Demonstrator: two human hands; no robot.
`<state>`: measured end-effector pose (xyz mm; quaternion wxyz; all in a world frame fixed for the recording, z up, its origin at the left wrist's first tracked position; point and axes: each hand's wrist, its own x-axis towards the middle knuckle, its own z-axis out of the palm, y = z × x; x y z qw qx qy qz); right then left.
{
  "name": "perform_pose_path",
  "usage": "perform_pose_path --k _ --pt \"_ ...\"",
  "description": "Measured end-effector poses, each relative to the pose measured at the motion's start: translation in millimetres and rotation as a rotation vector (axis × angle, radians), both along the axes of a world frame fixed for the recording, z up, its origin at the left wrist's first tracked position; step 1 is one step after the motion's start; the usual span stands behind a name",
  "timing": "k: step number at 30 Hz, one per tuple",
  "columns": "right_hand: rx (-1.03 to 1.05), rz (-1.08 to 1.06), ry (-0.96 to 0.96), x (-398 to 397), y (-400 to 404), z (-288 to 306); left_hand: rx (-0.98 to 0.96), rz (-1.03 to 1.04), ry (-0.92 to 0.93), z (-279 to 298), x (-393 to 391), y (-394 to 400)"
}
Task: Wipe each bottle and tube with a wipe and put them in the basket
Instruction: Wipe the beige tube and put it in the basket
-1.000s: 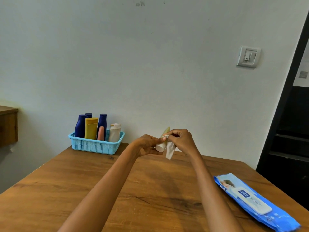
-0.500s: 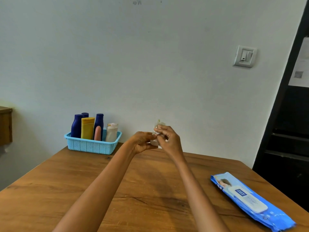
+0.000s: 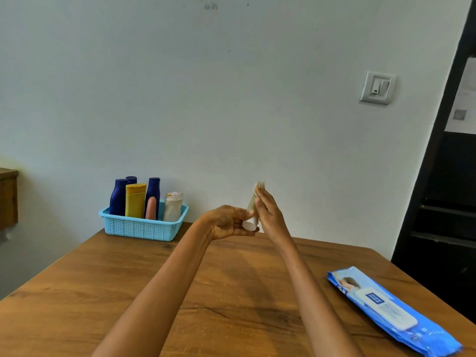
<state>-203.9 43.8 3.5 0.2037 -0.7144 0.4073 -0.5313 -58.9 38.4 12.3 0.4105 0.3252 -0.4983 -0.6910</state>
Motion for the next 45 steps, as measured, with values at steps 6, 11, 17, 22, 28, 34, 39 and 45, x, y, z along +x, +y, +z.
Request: perform_pose_path --k 6,11,17,22,28,34,39,45 --pt "0.223 -0.039 -0.305 -14 0 8 0.009 -0.093 -0.040 0 -6 6" --pt "0.354 0.012 -0.392 -6 1 11 -0.031 0.038 0.092 3 -9 6" --pt "0.356 0.011 -0.295 10 4 6 -0.038 0.207 0.150 4 -4 2" --pt "0.325 -0.004 -0.282 19 6 1 -0.038 0.347 0.215 2 -4 -4" --pt "0.246 -0.020 -0.334 21 9 0 -0.031 0.429 0.209 1 -1 -6" --pt "0.100 -0.108 -0.338 24 12 4 -0.137 0.579 0.172 1 -7 -9" --pt "0.047 -0.081 -0.251 30 11 5 -0.102 0.575 0.183 -3 -2 -12" --pt "0.331 -0.014 -0.635 27 8 -1 -0.265 0.524 0.143 -5 -13 -7"
